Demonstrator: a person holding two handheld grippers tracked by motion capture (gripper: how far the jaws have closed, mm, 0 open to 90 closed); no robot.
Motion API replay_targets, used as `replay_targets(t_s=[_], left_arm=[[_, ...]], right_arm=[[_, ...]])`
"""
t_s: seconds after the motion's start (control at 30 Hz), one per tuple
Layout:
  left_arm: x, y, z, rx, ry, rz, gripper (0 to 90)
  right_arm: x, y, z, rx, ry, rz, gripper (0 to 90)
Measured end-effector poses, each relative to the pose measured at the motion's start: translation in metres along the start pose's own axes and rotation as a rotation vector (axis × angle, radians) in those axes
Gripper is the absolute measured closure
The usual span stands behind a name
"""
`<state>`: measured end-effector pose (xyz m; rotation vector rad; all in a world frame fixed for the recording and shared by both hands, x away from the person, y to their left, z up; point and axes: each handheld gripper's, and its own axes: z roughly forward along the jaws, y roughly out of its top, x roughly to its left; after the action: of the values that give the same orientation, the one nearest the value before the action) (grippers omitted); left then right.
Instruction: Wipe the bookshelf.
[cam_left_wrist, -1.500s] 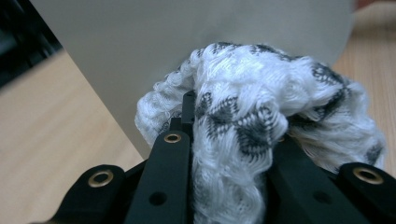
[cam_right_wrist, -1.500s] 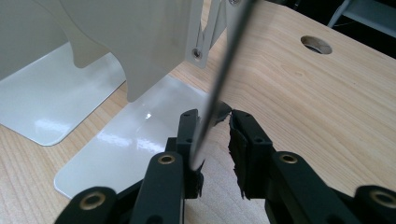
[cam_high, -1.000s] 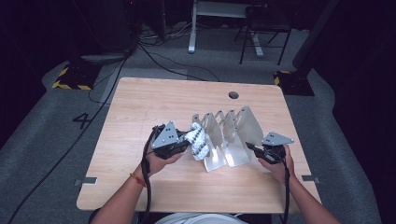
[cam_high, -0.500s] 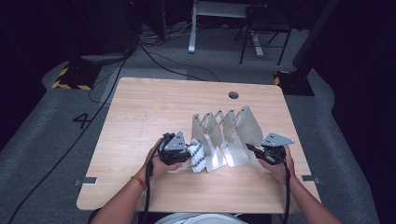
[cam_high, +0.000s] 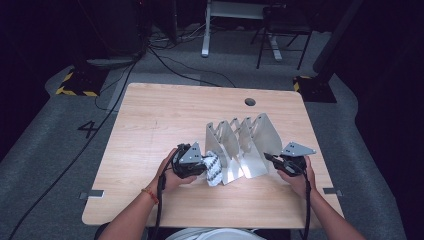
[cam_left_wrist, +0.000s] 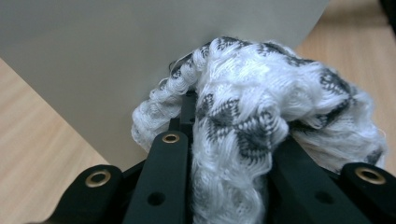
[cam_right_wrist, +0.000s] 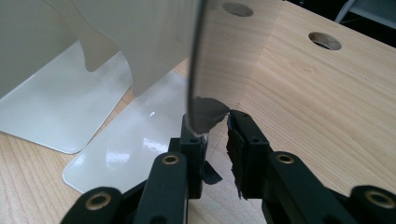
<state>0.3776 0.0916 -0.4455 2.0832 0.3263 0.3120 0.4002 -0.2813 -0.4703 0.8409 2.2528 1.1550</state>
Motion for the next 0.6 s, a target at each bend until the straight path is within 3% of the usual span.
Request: replay_targets(t_s=[0.4,0.5,0.6], left_arm=[[-0.005,0.033,-0.037,-0.259,0.063,0.024,78.6],[-0.006,0.033,-0.041,-0.291,0.093,0.014,78.2],[-0.007,0.032,-0.037,-0.270,0.095,0.023,78.0]], right_arm=[[0.003,0.000,0.000,-0.003,-0.005,0.000,76.2],[0.005,0.001,0.001,-0.001,0.000,-0.007,75.6],[0.007,0.001,0.002,0.004,-0.002,-0.016,75.5]])
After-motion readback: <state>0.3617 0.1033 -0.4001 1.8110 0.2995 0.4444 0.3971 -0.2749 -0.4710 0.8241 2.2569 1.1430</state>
